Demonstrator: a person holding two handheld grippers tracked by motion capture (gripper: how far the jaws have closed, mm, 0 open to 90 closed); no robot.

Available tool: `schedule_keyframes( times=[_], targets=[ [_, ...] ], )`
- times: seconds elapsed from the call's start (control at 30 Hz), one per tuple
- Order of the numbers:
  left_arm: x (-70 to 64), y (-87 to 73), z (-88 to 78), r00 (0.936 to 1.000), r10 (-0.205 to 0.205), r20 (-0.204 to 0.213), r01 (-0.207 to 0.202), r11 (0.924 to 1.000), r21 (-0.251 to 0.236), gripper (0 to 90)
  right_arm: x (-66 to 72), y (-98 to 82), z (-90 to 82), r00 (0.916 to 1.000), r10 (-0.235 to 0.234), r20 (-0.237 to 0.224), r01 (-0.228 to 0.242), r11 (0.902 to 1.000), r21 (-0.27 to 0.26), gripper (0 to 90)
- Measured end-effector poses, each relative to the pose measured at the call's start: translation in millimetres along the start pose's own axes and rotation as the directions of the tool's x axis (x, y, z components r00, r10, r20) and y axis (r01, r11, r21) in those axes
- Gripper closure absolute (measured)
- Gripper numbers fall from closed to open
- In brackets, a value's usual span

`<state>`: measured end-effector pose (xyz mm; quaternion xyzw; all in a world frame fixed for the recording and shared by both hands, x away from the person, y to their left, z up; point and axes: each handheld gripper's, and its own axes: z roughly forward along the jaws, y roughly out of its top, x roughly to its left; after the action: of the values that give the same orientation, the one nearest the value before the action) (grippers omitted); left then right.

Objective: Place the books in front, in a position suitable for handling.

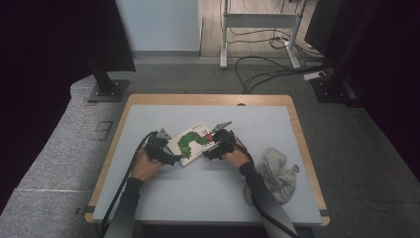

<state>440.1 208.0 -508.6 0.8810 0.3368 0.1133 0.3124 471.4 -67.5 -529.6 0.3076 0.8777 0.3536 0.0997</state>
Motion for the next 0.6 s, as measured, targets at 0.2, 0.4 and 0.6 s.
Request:
schedule_keyframes(
  times=[0.2, 0.4, 0.6],
  targets=[
    [10.3, 5.3, 7.7, 0.9993, -0.021, 0.031, 0.021, 0.9997, -0.008, 0.0, 0.3, -0.2, 0.2, 1.0000, 0.001, 0.004, -0.001, 1.0000, -0.003, 0.0],
    [8.8, 10.3, 13.2, 0.9976, -0.014, 0.067, 0.014, 0.9999, -0.001, 0.0, 0.1, 0.5, 0.7, 1.0000, 0.010, 0.000, -0.010, 0.9999, -0.006, 0.0],
    [6.0, 9.3, 12.4, 0.9979, -0.021, 0.061, 0.021, 0.9998, 0.002, 0.0, 0.8, -0.7, 0.1, 1.0000, 0.006, 0.001, -0.006, 0.9999, -0.009, 0.0]
  ],
)
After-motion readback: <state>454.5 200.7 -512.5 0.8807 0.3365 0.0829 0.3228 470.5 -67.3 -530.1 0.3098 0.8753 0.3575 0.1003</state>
